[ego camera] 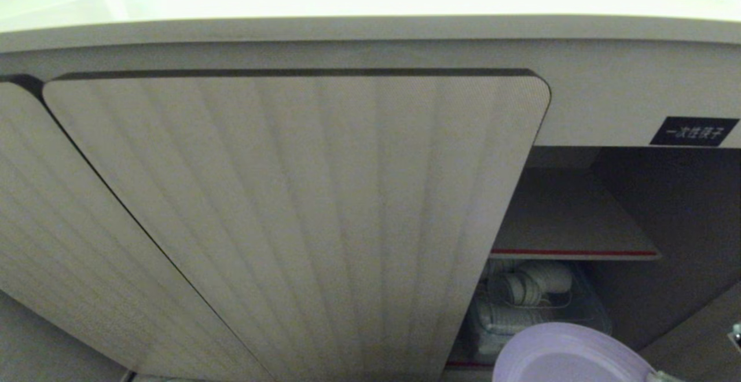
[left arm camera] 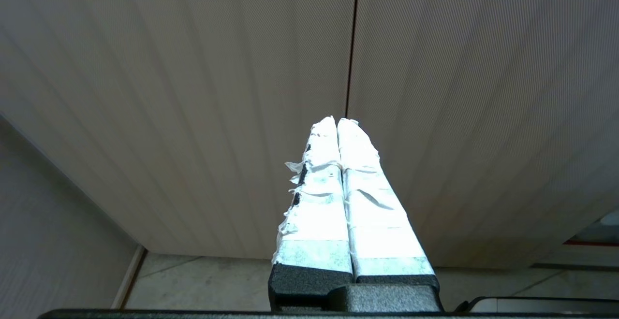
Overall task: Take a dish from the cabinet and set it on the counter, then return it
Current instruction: Place it on the table
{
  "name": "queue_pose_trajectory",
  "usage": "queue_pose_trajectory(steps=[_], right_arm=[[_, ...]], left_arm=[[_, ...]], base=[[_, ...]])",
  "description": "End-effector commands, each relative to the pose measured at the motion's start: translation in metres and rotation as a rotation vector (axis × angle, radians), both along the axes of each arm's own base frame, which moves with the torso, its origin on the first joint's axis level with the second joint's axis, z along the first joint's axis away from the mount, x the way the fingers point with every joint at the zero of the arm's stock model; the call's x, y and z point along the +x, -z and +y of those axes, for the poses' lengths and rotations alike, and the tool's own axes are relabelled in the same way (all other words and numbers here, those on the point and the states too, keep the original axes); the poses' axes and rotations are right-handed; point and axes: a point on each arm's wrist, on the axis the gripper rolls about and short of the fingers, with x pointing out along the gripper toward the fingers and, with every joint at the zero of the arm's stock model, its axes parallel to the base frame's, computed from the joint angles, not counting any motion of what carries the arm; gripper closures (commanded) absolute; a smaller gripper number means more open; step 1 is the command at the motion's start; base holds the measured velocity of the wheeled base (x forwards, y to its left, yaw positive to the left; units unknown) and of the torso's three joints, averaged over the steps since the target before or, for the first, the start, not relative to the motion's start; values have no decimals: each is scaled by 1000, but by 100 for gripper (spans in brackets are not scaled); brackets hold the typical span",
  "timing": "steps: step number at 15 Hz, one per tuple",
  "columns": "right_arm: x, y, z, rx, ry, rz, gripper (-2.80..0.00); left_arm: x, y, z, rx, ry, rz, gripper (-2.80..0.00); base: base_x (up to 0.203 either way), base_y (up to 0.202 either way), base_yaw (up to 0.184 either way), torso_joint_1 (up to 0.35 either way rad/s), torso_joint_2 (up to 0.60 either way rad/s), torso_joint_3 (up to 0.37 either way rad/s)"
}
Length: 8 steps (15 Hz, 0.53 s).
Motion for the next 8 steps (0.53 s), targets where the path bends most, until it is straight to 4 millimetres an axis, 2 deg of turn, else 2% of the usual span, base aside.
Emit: queue_pose_trajectory(steps=[1, 8], right_arm=[[-4, -2, 0, 10, -8, -28, 0], [-25, 2, -4, 32, -37, -12, 0]], left_arm=[[0, 0, 0, 0, 0, 0, 0], [0, 0, 0, 0, 0, 0, 0]], base=[[0, 0, 0, 0, 0, 0], [0, 0, 0, 0, 0, 0]])
